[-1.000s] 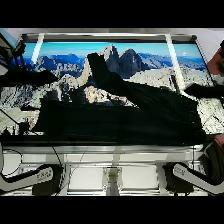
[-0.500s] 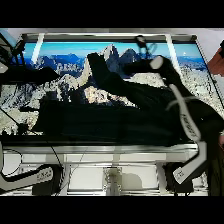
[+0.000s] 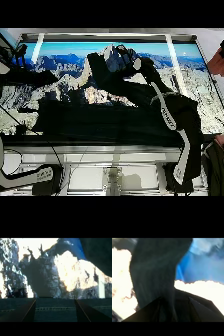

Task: Fold the clothes and pants, and hang the long-sleeved shirts on hangers.

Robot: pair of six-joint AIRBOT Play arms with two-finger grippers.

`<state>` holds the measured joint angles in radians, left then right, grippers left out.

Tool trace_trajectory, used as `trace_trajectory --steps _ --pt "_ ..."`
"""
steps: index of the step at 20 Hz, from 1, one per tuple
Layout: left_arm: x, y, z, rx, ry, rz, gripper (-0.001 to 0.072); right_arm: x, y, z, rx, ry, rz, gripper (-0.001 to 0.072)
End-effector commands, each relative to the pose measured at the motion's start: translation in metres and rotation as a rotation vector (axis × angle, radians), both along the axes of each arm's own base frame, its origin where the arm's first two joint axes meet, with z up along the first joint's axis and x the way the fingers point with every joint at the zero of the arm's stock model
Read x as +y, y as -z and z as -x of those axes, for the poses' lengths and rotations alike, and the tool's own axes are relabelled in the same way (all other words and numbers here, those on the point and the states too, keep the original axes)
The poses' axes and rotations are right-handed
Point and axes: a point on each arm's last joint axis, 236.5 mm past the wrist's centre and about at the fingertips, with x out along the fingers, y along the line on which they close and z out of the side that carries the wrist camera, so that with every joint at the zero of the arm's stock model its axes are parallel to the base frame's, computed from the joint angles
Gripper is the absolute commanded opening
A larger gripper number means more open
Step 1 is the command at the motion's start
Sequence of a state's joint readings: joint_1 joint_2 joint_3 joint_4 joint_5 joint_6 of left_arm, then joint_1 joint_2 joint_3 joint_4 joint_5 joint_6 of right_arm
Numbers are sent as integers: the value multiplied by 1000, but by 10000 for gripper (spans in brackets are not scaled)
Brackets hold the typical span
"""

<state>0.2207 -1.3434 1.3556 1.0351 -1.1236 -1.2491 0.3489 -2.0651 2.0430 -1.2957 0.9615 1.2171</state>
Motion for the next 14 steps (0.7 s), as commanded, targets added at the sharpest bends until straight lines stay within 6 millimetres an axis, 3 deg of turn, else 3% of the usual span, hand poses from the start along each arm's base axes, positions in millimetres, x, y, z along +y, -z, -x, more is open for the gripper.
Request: trace_trajectory --steps 1,4,5,6,7,9,12,14 --pt "1 9 0 25 2 2 558 -14 13 13 57 -30 97 387" --pt "1 13 -1 32 2 4 557 -9 22 30 104 -92 132 369" --pt "1 14 -1 36 2 4 558 -3 24 34 102 -122 142 279" --pt "1 16 -2 39 3 6 558 5 23 37 90 -151 147 114" --pt "0 17 -2 41 3 6 558 13 22 39 78 -173 149 14" --pt "1 17 -3 37 -1 9 558 37 19 58 87 -243 143 12" --pt "7 12 -15 1 -62 18 558 86 16 128 196 -454 139 13" --pt "11 8 -22 -22 -96 24 558 112 19 192 329 -612 144 13"
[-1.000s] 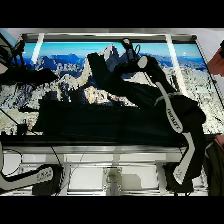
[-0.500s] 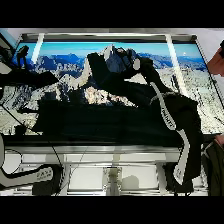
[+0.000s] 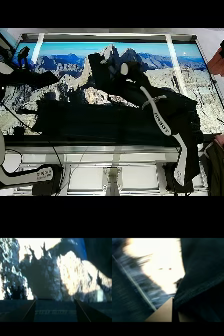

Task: Fold the clothes and pants, and hang the long-sleeved shirts on hangers.

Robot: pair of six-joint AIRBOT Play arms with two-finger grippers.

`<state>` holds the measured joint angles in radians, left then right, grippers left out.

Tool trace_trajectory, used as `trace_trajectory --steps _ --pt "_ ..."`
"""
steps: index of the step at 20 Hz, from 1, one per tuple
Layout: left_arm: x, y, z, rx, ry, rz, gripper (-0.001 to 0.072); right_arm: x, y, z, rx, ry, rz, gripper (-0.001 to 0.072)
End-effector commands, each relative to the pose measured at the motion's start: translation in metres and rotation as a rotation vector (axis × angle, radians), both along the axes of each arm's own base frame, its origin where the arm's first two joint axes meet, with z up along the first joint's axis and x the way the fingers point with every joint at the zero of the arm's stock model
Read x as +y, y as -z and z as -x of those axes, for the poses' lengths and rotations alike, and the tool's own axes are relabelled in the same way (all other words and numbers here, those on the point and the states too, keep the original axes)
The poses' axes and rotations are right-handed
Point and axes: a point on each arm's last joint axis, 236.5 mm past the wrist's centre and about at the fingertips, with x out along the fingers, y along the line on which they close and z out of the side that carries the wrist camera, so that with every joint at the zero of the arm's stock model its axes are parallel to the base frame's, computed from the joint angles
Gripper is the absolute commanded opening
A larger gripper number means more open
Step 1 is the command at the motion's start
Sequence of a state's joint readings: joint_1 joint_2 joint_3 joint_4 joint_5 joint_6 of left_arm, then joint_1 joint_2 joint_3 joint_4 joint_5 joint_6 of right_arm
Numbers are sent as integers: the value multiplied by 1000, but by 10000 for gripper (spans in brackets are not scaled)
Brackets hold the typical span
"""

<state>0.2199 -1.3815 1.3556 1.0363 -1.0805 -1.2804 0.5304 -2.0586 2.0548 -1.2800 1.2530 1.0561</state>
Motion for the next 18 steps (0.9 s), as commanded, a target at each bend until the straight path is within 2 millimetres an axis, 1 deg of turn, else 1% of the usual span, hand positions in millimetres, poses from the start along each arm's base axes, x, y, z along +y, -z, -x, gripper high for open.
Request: trace_trajectory --steps 1,2,3,5,6,7,9,10,11,13,14,15,16,18 --pt "6 -6 -12 -40 -54 6 558 40 2 112 236 -277 47 13" --pt "7 -6 -12 -42 -56 5 558 42 5 139 287 -337 89 16" --pt "7 -6 -13 -45 -57 5 558 44 9 161 324 -384 127 69" --pt "8 -7 -14 -45 -71 12 558 53 13 186 351 -435 152 353" --pt "8 -7 -14 -48 -73 11 558 57 13 194 356 -441 159 380" --pt "8 -7 -15 -49 -73 11 558 61 11 202 367 -447 161 380" --pt "8 -8 -15 -52 -73 10 558 59 5 211 400 -453 165 380" --pt "4 -7 -16 -52 -64 10 558 54 -3 208 406 -424 172 380" --pt "-3 -6 -16 -52 -43 6 558 48 -14 201 398 -391 164 381" --pt "-31 -5 -19 -82 48 -26 558 32 -47 177 353 -302 118 386" --pt "-46 -8 -24 -114 82 -45 558 20 -65 163 330 -248 89 426" --pt "-62 -13 -31 -159 102 -61 558 9 -80 151 312 -197 67 533" --pt "-75 -18 -37 -200 116 -74 558 -5 -92 138 300 -136 48 555" --pt "-106 -24 -42 -254 188 -133 556 -34 -112 119 291 -36 29 555"
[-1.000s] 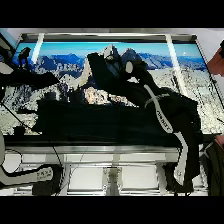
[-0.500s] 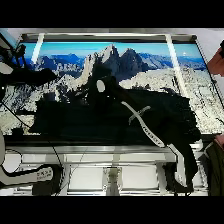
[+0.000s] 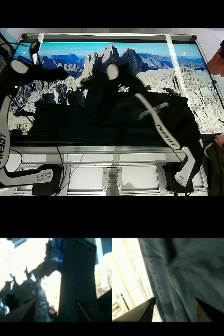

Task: Fold the clothes and pants, and hang the long-sleeved shirts on hangers.

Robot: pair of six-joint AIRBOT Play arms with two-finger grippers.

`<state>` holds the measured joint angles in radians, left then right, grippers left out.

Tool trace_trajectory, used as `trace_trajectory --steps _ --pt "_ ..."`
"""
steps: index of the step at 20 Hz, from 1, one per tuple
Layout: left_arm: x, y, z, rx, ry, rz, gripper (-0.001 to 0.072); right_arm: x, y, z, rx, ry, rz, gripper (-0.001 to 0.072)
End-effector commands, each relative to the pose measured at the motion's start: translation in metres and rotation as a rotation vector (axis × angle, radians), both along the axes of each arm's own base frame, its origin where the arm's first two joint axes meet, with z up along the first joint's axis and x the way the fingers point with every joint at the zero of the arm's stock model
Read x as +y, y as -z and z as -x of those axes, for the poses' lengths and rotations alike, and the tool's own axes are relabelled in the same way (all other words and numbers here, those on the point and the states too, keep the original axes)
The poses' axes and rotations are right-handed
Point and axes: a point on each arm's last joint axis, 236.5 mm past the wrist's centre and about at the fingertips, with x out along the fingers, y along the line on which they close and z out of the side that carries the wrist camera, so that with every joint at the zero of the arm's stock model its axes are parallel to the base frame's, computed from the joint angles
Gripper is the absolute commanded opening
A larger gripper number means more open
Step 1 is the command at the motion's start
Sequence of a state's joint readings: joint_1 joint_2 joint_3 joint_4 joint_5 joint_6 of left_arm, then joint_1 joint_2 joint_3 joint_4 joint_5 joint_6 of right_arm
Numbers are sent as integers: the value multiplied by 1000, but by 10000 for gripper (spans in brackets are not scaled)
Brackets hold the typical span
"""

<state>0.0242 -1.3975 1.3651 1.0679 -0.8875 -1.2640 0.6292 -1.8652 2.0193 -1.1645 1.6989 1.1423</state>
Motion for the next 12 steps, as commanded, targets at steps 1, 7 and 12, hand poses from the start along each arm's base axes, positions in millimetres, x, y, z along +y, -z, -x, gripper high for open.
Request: trace_trajectory --steps 1,7,12 --pt "-51 -8 -13 -102 121 -114 556 -51 -41 -32 -26 196 -15 554" --pt "-155 15 -45 -139 307 -449 555 -150 -75 -87 -85 510 -23 552" --pt "-222 75 -61 -80 384 -526 553 -201 -73 -108 -81 638 -16 550"
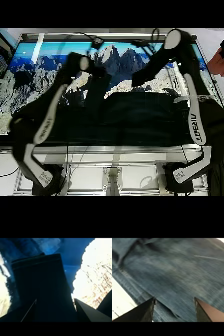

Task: Fold the clothes and pants, and hang the long-sleeved shirts on hangers.

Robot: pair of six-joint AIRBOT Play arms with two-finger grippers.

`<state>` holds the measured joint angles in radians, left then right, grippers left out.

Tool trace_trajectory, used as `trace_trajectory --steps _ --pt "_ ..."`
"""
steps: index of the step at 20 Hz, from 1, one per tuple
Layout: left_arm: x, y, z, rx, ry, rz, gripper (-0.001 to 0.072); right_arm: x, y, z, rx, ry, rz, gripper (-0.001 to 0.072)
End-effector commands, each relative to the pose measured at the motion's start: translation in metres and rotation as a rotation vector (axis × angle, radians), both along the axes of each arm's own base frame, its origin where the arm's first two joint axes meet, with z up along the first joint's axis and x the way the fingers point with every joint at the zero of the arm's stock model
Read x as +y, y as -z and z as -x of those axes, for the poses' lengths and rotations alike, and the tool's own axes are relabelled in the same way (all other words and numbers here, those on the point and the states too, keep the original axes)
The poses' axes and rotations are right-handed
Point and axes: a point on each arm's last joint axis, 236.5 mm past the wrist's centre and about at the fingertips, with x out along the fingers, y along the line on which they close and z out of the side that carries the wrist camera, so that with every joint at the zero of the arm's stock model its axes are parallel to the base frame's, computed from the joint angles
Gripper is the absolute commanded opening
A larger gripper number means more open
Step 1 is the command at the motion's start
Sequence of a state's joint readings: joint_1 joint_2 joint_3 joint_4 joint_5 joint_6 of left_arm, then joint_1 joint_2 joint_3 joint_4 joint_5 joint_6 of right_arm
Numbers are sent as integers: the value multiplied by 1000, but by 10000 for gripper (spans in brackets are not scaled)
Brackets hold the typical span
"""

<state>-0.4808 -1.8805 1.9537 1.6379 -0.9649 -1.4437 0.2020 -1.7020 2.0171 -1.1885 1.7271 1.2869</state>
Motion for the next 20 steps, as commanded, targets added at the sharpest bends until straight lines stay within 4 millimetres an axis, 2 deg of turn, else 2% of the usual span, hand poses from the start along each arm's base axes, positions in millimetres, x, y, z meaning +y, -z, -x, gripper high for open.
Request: trace_trajectory --steps 1,5,8,10,13,15,18,19,20 --pt "-32 45 -6 22 17 -87 535 -33 -3 -11 0 91 -2 550" --pt "-26 91 -8 78 -28 -122 534 -32 -3 -12 -2 91 -12 549" --pt "-27 112 -8 101 -38 -124 534 -29 -5 -16 -18 94 -29 547" --pt "-32 116 -14 83 -57 -93 534 -27 -6 -16 -19 93 -36 545" --pt "-36 107 -35 -12 -86 -50 534 -25 -7 -16 -18 88 -44 545" --pt "-37 111 -37 -15 -93 -42 494 -25 -7 -16 -18 87 -44 545" --pt "-35 127 -35 9 -96 -58 490 -25 -7 -16 -18 87 -45 545" --pt "-35 131 -34 14 -96 -61 455 -25 -7 -16 -18 87 -46 546" --pt "-35 132 -36 11 -103 -56 377 -25 -7 -16 -18 87 -46 545"
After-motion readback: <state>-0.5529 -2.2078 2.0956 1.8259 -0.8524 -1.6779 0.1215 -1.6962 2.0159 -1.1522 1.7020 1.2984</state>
